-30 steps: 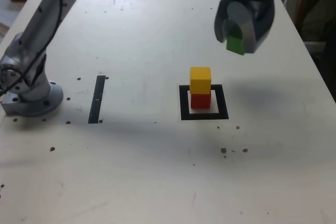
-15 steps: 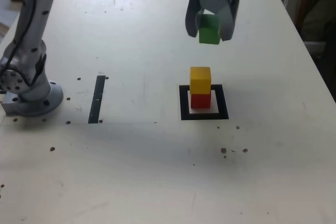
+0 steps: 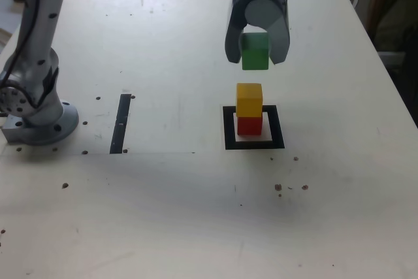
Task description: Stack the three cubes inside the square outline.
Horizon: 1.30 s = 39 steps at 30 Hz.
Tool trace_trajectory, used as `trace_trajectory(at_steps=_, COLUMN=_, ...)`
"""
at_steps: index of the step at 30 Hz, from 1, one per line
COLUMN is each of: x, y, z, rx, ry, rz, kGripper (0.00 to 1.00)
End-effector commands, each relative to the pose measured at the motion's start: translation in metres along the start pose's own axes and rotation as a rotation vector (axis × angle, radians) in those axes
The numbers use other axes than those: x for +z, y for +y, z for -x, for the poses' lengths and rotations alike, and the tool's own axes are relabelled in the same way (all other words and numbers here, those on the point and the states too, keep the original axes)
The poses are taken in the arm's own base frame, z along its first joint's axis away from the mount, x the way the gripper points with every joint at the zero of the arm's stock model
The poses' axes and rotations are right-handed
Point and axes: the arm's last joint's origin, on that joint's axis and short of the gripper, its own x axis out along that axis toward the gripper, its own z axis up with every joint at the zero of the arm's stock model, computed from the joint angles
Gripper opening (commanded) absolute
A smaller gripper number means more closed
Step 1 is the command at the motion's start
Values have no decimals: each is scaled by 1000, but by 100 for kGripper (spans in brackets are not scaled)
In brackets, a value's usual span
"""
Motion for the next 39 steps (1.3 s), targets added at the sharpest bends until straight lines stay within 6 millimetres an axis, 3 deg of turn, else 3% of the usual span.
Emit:
trace_trajectory(at_steps=1, x=-4, y=-2, z=0, rx=-11, ry=15, rz=6, kGripper=31)
trace_trajectory(at_steps=35, x=17, y=-8, z=-27, rx=-60, ry=64, rz=2, kGripper=32)
trace_trajectory(at_steps=37, x=18, y=-8, z=-27, rx=-59, ry=59, rz=-5, kGripper=38)
trace_trajectory(at_steps=39, x=19, y=-8, z=-27, rx=-57, ry=54, rz=-15, kGripper=56)
